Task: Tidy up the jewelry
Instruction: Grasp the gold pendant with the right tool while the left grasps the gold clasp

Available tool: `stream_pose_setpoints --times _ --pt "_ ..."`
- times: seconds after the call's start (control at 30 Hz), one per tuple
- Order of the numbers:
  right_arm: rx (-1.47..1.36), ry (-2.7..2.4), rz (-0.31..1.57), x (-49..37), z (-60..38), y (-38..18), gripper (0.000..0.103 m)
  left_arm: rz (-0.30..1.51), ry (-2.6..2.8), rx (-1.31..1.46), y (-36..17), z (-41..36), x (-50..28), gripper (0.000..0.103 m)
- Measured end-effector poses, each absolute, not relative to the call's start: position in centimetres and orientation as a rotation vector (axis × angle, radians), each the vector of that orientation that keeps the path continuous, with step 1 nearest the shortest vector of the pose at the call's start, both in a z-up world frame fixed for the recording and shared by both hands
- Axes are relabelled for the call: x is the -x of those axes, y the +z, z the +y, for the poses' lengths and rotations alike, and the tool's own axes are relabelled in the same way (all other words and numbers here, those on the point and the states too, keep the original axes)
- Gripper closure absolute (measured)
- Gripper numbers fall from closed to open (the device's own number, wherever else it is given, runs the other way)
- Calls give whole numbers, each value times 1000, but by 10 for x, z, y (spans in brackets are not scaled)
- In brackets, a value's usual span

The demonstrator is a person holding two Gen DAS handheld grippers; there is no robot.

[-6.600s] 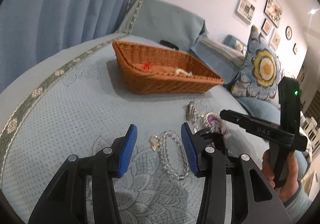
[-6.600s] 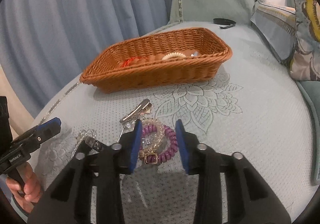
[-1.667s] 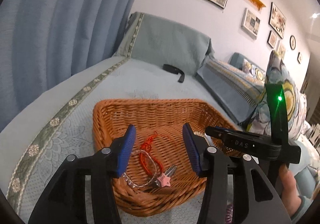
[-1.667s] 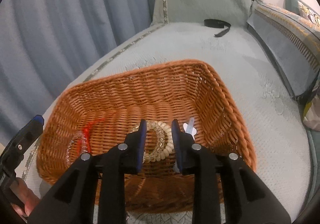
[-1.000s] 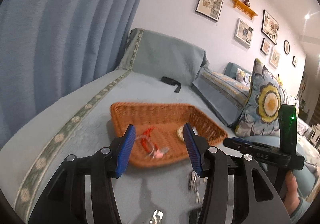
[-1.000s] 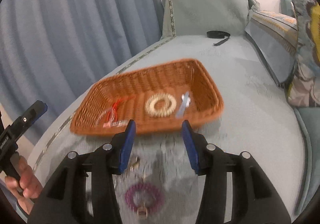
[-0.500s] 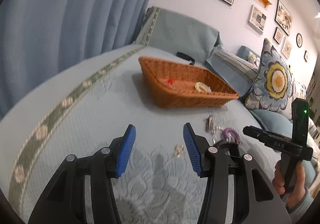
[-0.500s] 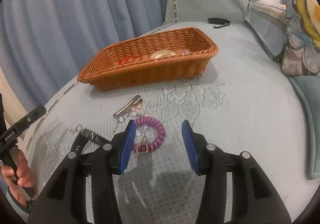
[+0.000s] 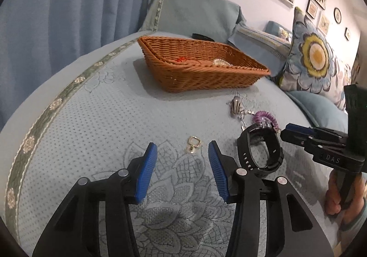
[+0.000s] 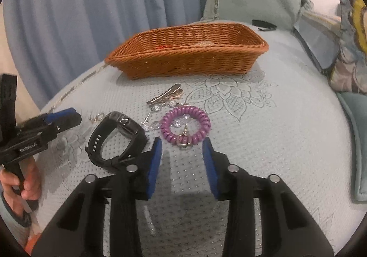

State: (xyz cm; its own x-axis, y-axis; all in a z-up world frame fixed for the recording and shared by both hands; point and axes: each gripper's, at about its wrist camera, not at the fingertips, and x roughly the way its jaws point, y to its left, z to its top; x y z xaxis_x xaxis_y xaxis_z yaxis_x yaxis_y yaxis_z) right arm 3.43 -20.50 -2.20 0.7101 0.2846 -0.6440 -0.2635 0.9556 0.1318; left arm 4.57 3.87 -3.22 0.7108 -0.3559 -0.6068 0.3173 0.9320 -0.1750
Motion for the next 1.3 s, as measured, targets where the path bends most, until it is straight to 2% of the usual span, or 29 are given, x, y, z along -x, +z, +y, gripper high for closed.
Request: stream_pose_setpoints --times 0.2,0.3,0.4,1.13,1.23,1.27,1.3 --pt "-39 280 752 -43 -206 -26 74 697 -373 49 -33 35 -47 58" --pt "-44 280 761 -46 -206 -27 87 698 -371 37 -33 33 -47 58" --pt "-47 278 769 -48 -207 -28 91 700 -374 33 -34 32 -47 58" --pt "-172 225 752 -42 -241 -27 91 766 -406 -31 -40 15 -59 59" --pt "-158 225 746 -41 -238 -26 91 775 -385 -50 -40 8 -66 66" --pt "-154 227 745 -41 -238 -26 91 773 -382 -59 -40 6 -67 74" --pt "-153 227 744 -40 -237 -26 91 774 -382 -72 -41 3 -67 91"
